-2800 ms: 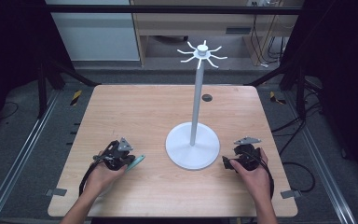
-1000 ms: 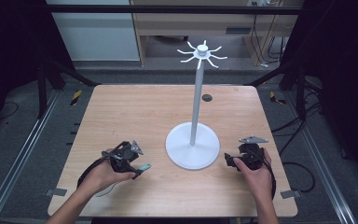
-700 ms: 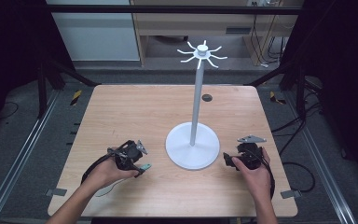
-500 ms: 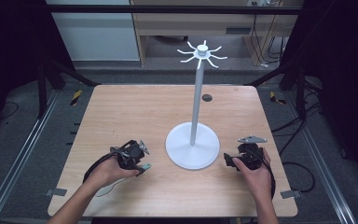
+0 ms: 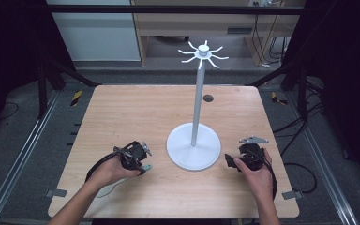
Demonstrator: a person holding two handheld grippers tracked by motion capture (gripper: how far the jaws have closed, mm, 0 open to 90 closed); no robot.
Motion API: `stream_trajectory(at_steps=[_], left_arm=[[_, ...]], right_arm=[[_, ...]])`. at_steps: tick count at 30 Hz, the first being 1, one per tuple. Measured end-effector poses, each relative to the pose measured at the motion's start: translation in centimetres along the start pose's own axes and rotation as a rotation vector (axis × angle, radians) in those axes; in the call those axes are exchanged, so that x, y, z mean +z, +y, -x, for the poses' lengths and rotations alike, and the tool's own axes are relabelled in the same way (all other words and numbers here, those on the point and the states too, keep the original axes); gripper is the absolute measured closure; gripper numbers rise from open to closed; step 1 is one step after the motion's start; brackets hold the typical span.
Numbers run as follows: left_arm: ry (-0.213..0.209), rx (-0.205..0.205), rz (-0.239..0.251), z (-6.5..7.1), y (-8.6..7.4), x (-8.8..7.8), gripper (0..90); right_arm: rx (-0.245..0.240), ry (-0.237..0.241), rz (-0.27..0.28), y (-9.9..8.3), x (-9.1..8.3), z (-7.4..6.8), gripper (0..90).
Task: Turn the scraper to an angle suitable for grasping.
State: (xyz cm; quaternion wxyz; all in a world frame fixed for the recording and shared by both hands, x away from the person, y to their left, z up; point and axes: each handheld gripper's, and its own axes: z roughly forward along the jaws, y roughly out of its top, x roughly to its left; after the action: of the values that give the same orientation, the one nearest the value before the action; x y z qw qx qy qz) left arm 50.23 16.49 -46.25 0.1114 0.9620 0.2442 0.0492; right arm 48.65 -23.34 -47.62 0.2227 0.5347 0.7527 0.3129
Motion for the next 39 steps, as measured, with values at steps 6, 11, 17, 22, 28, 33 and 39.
stream_trajectory(at_steps=[6,11,17,22,28,33,39], left_arm=[[-0.003,0.006,-0.009,0.1,0.2,0.1,69.5],[-0.006,0.007,-0.013,0.1,0.3,0.2,72.0],[-0.012,-0.001,-0.025,0.0,0.5,0.2,73.5],[-0.009,-0.002,-0.028,0.1,0.5,0.2,73.9],[0.021,0.0,0.023,0.6,0.1,-0.7,74.0],[0.049,-0.02,0.119,1.0,-0.8,-2.5,74.0],[0.084,-0.043,0.207,1.5,-2.1,-4.7,74.0]], right_arm=[[0.001,0.0,0.0,0.0,0.0,0.1,8.3],[0.0,0.001,0.0,0.0,0.0,0.0,9.1],[0.001,0.005,-0.002,0.0,0.0,0.1,9.0],[0.0,0.0,0.0,0.0,0.0,0.1,8.9],[0.002,0.007,0.003,0.0,-0.1,0.2,8.9],[0.0,0.004,0.003,0.0,0.0,0.0,8.9],[0.004,0.008,0.006,0.0,-0.1,0.1,8.8]])
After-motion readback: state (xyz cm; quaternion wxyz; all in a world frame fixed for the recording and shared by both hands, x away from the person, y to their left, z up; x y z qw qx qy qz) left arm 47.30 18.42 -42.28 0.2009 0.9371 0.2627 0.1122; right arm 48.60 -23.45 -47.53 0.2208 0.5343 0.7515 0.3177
